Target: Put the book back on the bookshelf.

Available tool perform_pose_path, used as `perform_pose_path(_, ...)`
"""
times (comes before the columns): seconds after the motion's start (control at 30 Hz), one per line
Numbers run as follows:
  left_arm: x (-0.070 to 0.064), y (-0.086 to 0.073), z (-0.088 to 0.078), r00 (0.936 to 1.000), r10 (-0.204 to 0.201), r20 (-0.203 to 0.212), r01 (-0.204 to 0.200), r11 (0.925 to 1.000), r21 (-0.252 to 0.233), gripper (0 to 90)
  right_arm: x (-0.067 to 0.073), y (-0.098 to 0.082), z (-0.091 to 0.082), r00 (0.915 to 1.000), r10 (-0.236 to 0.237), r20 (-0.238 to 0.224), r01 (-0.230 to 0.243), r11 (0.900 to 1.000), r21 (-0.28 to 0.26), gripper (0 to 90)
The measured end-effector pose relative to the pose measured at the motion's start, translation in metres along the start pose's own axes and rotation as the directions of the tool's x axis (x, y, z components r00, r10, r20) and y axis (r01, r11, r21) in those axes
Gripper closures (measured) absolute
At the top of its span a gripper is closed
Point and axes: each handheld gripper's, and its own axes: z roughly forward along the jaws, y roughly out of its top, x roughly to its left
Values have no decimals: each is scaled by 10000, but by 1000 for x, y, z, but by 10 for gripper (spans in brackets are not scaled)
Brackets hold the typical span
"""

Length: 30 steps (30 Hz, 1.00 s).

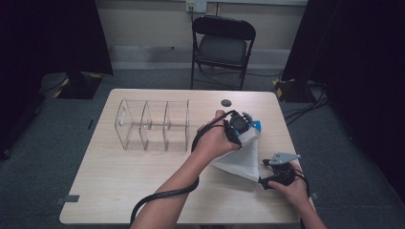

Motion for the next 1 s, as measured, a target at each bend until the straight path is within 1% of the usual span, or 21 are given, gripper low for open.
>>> perform_pose_path(0.1,-1,-1,0,10000,54,-10,-54,10000,-5,757,-2,1,-2,9993,384,-25,-385,9983,-447,138)
perform_pose_path(0.13,-1,-2,-1,10000,52,15,-52,10000,-3,757,-3,2,-3,9992,396,-7,-396,9977,-546,138)
perform_pose_path(0.2,-2,-3,-1,9999,84,66,-84,10000,28,756,-3,3,-4,9996,250,165,-239,9977,-630,139)
perform_pose_path(0.27,-2,-5,-1,9998,158,111,-157,9999,-39,756,-3,3,-4,9996,179,196,-165,9974,-702,139)
perform_pose_path(0.3,-3,-6,-1,9998,157,125,-158,9999,17,756,-3,4,-3,9995,170,251,-151,9970,-759,139)
perform_pose_path(0.37,-4,-8,-1,9995,309,95,-310,9995,44,756,-4,6,-3,9990,178,406,-144,9965,-817,139)
perform_pose_path(0.47,-6,-10,-2,9997,219,97,-219,9997,-49,756,-4,9,-3,9984,70,566,-20,9961,-883,136)
perform_pose_path(0.53,-6,-10,-3,9993,362,26,-362,9993,37,756,-4,12,-5,9980,-13,630,76,9950,-1000,136)
perform_pose_path(0.57,-6,-10,-3,9993,363,34,-364,9993,36,756,-5,13,-6,9976,-59,693,130,9947,-1024,136)
perform_pose_path(0.63,-7,-9,-3,9991,426,17,-426,9991,-53,756,-5,16,-8,9972,-87,741,174,9929,-1176,133)
perform_pose_path(0.67,-8,-9,-3,9986,520,-10,-520,9986,7,756,-6,18,-10,9966,-81,825,184,9920,-1252,126)
perform_pose_path(0.7,-9,-9,-3,9985,537,-68,-537,9985,-66,756,-6,20,-12,9958,-78,913,199,9909,-1332,124)
perform_pose_path(0.73,-10,-8,-3,9985,544,-69,-544,9985,14,756,-7,21,-13,9954,-74,958,210,9896,-1422,124)
perform_pose_path(0.8,-11,-8,-4,9983,576,-82,-576,9983,-32,756,-7,23,-14,9952,-125,975,266,9890,-1453,119)
perform_pose_path(0.83,-11,-7,-5,9984,548,-106,-548,9985,31,756,-8,25,-15,9952,-166,970,306,9891,-1443,118)
perform_pose_path(0.9,-12,-7,-5,9978,652,-71,-652,9979,22,756,-8,26,-16,9947,-172,1010,322,9884,-1484,113)
perform_pose_path(0.97,-14,-7,-5,9981,609,-56,-610,9981,-36,755,-8,26,-16,9948,-164,1005,324,9867,-1595,112)
perform_pose_path(1.0,-15,-6,-6,9981,621,-4,-621,9981,-1,755,-9,26,-16,9958,-118,910,268,9858,-1658,112)
